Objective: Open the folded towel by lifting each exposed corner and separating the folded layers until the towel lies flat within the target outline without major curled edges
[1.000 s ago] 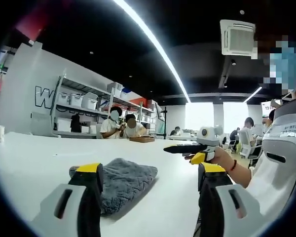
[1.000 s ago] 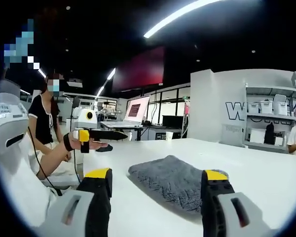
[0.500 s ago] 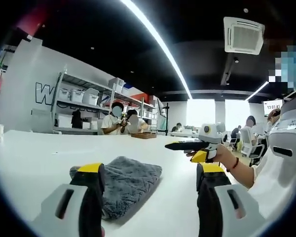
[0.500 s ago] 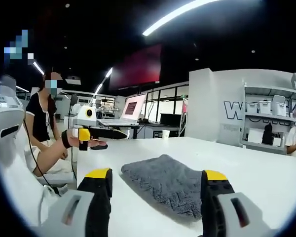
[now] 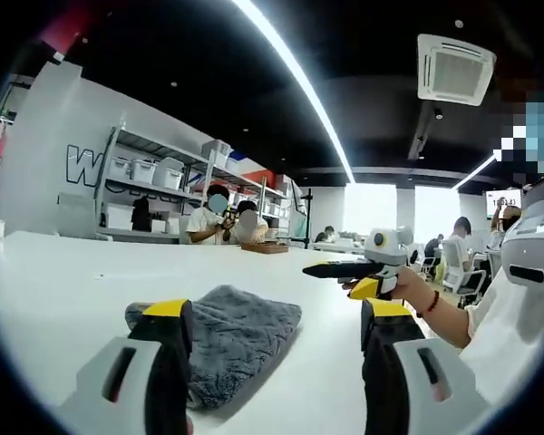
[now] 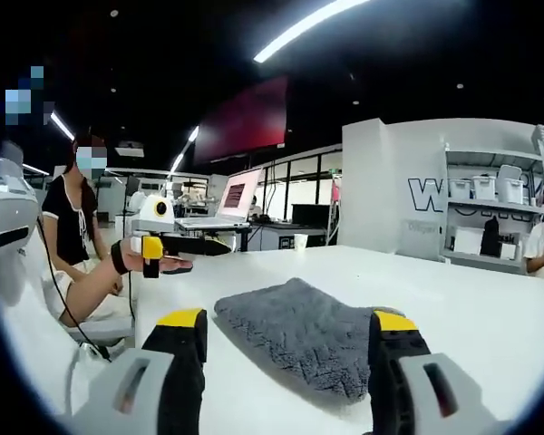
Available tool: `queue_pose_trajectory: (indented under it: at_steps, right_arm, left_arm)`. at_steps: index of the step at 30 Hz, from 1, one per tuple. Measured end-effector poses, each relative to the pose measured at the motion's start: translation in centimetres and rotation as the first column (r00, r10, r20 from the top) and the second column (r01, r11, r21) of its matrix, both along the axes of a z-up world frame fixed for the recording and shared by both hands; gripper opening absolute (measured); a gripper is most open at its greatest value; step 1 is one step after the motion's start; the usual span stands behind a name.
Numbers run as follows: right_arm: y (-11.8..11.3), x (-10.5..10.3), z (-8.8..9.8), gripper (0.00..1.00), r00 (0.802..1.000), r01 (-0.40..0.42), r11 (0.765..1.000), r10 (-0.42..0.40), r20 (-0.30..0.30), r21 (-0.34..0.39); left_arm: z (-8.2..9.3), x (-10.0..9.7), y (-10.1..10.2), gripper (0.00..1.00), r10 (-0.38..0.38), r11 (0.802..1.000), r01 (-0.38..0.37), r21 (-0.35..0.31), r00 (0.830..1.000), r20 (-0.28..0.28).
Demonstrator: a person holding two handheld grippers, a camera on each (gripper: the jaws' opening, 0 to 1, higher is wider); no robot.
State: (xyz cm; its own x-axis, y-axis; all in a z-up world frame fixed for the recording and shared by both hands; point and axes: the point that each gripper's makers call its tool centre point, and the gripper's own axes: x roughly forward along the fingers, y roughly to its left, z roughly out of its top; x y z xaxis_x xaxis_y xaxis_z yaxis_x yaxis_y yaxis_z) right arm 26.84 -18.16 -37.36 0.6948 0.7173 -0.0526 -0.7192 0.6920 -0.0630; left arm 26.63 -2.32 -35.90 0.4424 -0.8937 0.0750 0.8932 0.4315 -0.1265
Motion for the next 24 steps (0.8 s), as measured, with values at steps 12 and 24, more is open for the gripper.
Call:
queue_pose_trajectory:
  at_steps: [12, 24]
  right_arm:
    - [0.5, 1.3, -0.4, 0.7, 1.0, -0.001, 1.0, 0.001, -0.015, -0.005]
    - [0.6, 2.7, -0.8, 0.69, 0.999, -0.003, 1.0, 0.002, -0.038, -0.012]
  left_arm:
    - [-0.8, 0.9, -0.8, 0.75, -0.006, 1.0, 0.007, 0.011, 1.0, -0.029]
    - [-1.4, 2.3, -0.6, 0.75, 0.014, 1.0, -0.013, 0.016, 0.998, -0.054]
